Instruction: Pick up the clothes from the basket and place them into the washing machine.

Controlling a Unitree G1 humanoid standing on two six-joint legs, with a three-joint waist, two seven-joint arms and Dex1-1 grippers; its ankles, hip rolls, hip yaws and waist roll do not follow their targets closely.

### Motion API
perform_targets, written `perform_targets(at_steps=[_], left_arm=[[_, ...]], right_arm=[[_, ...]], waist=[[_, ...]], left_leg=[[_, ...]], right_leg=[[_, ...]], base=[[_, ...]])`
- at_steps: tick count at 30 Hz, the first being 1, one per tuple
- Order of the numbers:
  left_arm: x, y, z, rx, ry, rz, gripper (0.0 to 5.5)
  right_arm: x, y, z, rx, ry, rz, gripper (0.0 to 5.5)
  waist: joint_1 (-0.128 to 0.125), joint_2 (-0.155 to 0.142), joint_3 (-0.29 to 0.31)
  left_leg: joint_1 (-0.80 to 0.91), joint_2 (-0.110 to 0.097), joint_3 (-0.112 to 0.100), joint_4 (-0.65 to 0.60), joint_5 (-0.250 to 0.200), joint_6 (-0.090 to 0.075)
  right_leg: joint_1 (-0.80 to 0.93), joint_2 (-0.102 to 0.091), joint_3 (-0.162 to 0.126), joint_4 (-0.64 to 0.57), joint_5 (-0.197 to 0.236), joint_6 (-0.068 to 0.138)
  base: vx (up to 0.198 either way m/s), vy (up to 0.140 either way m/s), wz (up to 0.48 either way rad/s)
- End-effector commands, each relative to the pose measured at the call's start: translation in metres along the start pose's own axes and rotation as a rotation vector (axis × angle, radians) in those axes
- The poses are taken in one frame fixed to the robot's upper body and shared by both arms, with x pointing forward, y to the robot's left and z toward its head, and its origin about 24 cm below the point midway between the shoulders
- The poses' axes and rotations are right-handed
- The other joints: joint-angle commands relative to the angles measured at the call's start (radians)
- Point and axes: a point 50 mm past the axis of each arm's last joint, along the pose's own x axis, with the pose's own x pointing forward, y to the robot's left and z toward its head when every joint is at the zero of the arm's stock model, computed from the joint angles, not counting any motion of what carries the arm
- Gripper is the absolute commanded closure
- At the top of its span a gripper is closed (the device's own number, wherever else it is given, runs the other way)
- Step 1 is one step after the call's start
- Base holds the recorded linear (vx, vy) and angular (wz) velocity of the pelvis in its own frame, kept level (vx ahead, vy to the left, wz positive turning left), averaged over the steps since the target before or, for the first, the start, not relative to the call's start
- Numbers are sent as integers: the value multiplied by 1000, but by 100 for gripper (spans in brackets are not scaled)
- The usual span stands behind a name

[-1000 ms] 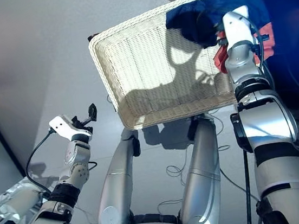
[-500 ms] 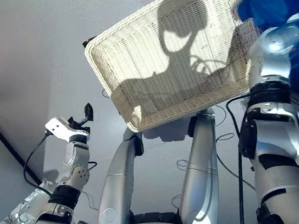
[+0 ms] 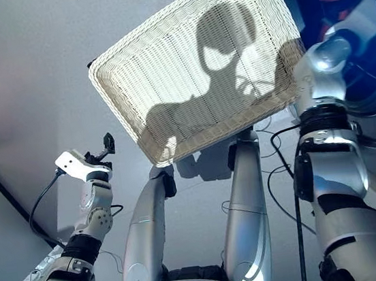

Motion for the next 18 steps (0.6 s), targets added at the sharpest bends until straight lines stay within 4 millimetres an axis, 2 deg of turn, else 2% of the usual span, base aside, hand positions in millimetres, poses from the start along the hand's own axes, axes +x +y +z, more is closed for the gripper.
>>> perform_targets(at_steps=[1, 5, 10, 13, 14, 18], left_arm=[[-4, 33, 19, 3, -47, 61, 0], [-3, 35, 19, 11, -47, 40, 0], [-1, 35, 20, 57, -42, 13, 0], [0, 38, 13, 54, -28, 45, 0], [1, 38, 14, 61, -34, 53, 0], [3, 37, 15, 62, -53, 78, 0]], right_arm=[[-2, 15, 3, 41, -25, 193, 0], [-10, 16, -23, 58, 82, 270, 0], [-29, 37, -45, -142, 117, 466, 0], [-41, 38, -62, -117, 161, 443, 0], [-40, 36, -64, -108, 174, 408, 0], [-31, 32, -58, -77, 171, 296, 0]], waist=[[-8, -26, -38], [0, -33, -45], [9, -52, -52], [9, -60, -57], [11, -62, -58], [19, -58, -56]], left_leg=[[32, 33, -47, 198, -165, 1], [47, 37, -51, 196, -166, -2], [64, 41, -56, 187, -158, -4], [92, 44, -60, 164, -151, -9], [96, 42, -61, 156, -150, -11], [97, 45, -59, 146, -147, -11]], right_leg=[[46, 2, -9, -57, 144, 82], [66, 4, -20, -64, 142, 81], [99, 7, -36, -92, 151, 81], [123, 6, -40, -110, 151, 82], [129, 5, -39, -119, 152, 83], [125, 5, -40, -132, 156, 85]], base=[[0, 0, 0], [0, 0, 0], [0, 0, 0], [0, 0, 0], [0, 0, 0], [0, 0, 0]])
